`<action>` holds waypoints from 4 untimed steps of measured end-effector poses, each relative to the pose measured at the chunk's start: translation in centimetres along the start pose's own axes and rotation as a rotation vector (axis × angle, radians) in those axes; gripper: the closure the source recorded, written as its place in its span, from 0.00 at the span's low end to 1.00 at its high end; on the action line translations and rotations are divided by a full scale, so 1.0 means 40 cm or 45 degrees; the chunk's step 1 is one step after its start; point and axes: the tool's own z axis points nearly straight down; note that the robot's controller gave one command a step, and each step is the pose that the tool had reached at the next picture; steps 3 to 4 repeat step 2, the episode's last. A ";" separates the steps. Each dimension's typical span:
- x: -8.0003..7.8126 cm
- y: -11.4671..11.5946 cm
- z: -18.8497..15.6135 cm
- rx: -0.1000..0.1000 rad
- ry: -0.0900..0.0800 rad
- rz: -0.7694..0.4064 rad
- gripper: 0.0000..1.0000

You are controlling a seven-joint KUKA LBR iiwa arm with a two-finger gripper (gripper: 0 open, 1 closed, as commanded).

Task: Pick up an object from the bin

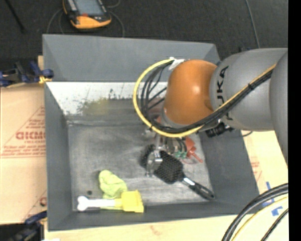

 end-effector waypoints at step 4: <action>-0.122 -0.100 0.191 0.009 0.000 -0.009 1.00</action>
Offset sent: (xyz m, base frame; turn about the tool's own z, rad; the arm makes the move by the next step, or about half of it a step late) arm 0.0442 -0.0354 -0.0854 -0.0102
